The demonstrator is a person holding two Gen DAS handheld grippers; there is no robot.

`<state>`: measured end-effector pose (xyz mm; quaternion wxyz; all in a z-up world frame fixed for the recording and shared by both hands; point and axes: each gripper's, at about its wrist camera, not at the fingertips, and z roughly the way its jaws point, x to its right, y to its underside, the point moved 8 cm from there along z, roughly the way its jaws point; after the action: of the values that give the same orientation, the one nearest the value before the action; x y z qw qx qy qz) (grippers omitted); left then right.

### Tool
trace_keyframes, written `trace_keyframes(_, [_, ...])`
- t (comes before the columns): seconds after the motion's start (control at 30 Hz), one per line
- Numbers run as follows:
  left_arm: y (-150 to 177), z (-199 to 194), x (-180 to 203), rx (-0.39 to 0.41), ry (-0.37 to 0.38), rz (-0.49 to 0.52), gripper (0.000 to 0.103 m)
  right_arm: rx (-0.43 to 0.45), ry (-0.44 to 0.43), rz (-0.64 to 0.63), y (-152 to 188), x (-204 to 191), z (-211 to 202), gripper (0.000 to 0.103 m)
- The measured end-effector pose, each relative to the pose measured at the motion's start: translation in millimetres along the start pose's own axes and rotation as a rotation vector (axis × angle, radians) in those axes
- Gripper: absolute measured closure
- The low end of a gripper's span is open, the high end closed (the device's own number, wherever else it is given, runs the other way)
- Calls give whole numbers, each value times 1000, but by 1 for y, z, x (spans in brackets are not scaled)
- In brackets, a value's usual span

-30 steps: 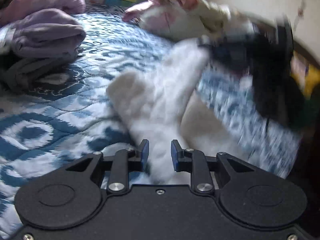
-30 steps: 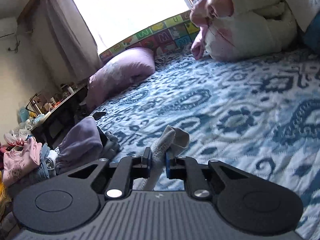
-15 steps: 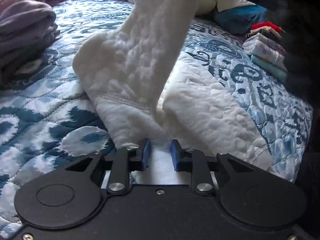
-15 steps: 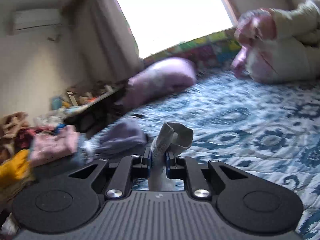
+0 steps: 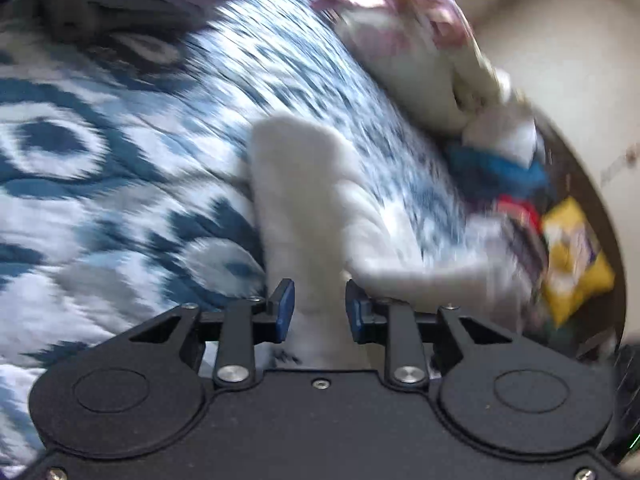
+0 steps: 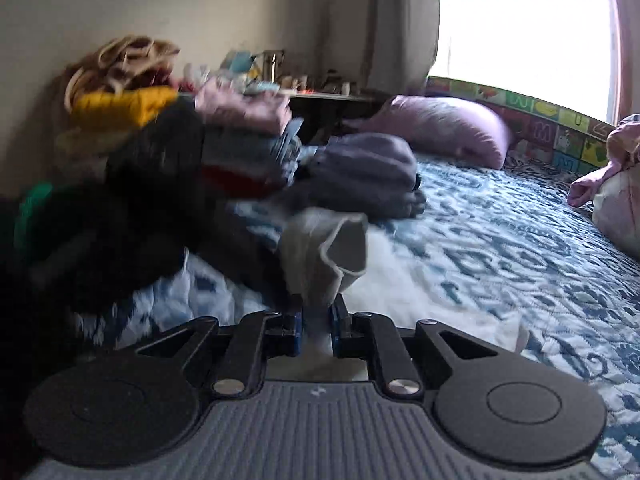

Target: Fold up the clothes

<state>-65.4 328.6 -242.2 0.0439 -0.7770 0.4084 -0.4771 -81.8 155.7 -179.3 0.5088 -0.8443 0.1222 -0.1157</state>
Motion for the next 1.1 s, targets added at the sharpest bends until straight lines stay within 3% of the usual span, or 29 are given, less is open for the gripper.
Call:
trace_keyframes(0.07, [-10, -9, -8, 48, 7, -59, 78, -13, 18, -33, 4, -5, 0, 88])
trace_keyframes(0.2, [-26, -19, 0, 136, 40, -43, 78, -47, 22, -107, 12, -8, 4, 88])
trace_keyframes(0.33, [-35, -5, 10, 130, 47, 14, 78, -103, 27, -238, 24, -19, 8, 88])
trace_keyframes(0.47, [-43, 21, 7, 109, -42, 97, 79, -152, 33, -328, 35, -28, 12, 88])
trace_keyframes(0.5, [-42, 27, 9, 104, -68, 147, 86, -156, 34, -332, 37, -29, 11, 88])
trace_keyframes(0.6, [-39, 35, 24, 119, -141, 339, 88, -142, 35, -284, 35, -26, 1, 88])
trace_keyframes(0.67, [-41, 39, 29, 111, -150, 405, 87, -125, 36, -246, 32, -23, -9, 84])
trace_keyframes(0.9, [-57, 26, 18, 157, -138, 310, 85, -13, -2, -17, 0, -9, -47, 77])
trace_keyframes(1.0, [-57, 30, 13, 137, -120, 258, 85, 7, 23, 58, -12, -9, -33, 76])
trace_keyframes(1.1, [-50, 36, 20, 117, -112, 287, 85, -39, 35, 2, -14, -30, -4, 74])
